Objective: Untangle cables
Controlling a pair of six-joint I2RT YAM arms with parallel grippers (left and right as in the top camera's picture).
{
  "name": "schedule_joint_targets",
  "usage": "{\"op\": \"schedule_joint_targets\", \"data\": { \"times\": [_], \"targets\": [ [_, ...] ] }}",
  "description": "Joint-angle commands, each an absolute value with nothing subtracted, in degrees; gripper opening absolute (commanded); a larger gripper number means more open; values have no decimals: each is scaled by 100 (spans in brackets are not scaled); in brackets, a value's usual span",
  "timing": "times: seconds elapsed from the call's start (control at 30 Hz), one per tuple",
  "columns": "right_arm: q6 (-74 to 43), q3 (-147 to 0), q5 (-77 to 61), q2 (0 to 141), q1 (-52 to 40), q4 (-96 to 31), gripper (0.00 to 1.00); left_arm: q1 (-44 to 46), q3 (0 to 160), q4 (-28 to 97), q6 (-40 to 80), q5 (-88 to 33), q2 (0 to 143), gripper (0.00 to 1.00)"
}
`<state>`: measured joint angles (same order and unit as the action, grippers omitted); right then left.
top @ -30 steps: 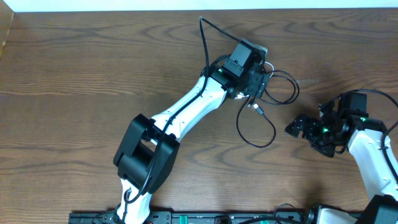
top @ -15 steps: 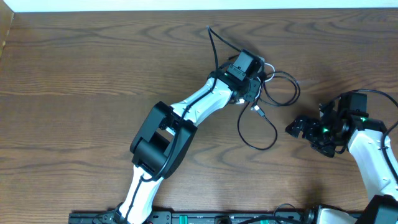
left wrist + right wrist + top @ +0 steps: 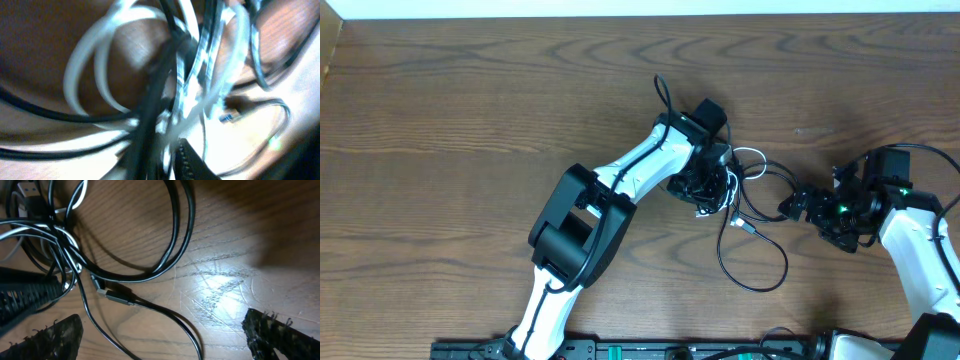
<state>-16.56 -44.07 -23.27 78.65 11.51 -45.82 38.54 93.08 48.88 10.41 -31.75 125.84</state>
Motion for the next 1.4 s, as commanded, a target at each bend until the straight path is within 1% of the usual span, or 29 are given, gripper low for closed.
{"op": "schedule_joint_targets", "data": {
  "times": [0.0,0.03,0.17,0.23,0.3,0.4,0.43,0.5,0.53,0.6,0.67,0.7,0.77,0.8,0.83,0.97,1.0,1.07,1.13,1.2,1.27,1.3,1.37],
  "targets": [
    [-1719,-4414,-2440,7861,1168,-4584,99,3876,9286,4934,1013,-3645,12333,28],
    [-1806,-4414,-2443,7861,1168,-4584,99,3865,9288,4886,1015,-3642,12204,33],
    [-2392,-4414,-2438,7861,1168,-4547,99,3846,9288,4748,1013,-3616,11719,41],
    [-2805,-4414,-2652,7861,1168,-4453,99,3841,9288,4742,1013,-3339,11413,43],
    [-3002,-4414,-2834,7865,1168,-4423,98,3844,9288,4744,1013,-2834,11157,42],
    [-3374,-4414,-2978,7865,1155,-4294,59,3844,9288,4685,1015,-1802,10884,42],
    [-3463,-4414,-2978,7865,1149,-4292,50,3844,9288,4657,1013,-1664,10875,42],
    [-3693,-4414,-2998,7865,1135,-4289,39,3844,9286,4547,1011,-1584,10899,42],
    [-3815,-4412,-2998,7865,1114,-4287,36,3844,9286,4501,1011,-1647,10936,42],
    [-4045,-4412,-2995,7867,1031,-4261,35,3870,9286,4436,904,-2021,11028,43],
    [-4121,-4412,-2995,7867,917,-4209,39,3900,9286,4348,714,-2322,11142,52],
    [-4119,-4412,-2993,7867,851,-4150,42,3909,9286,4281,711,-2292,11216,53],
    [-4115,-4412,-2991,7867,731,-4029,44,3913,9286,3999,707,-2265,11360,52],
    [-4115,-4412,-2993,7867,701,-4001,44,3913,9286,3872,705,-2268,11413,47],
    [-4117,-4412,-2993,7867,670,-3988,44,3916,9286,3741,622,-2270,11465,46],
    [-4112,-4412,-2930,7867,561,-3983,45,4021,9286,3326,403,-2263,11762,46],
    [-4115,-4412,-2829,7867,517,-3983,45,4064,9286,3280,403,-2143,11856,42],
    [-4115,-4412,-2792,7867,508,-3983,45,4086,9286,3242,388,-1962,11944,31],
    [-4115,-4412,-2797,7867,508,-3983,45,4086,9286,3245,257,-1966,12009,26],
    [-4115,-4412,-2799,7867,508,-3986,44,4086,9286,3293,161,-1975,12025,24],
    [-4112,-4412,-2797,7867,508,-3988,44,4084,9286,3339,16,-2016,12022,19],
    [-4112,-4412,-2797,7867,508,-3990,44,4084,9286,3380,-47,-2014,12022,8],
    [-4112,-4412,-2799,7867,508,-3994,43,4084,9286,3463,-45,-2018,12022,7]
  ]
}}
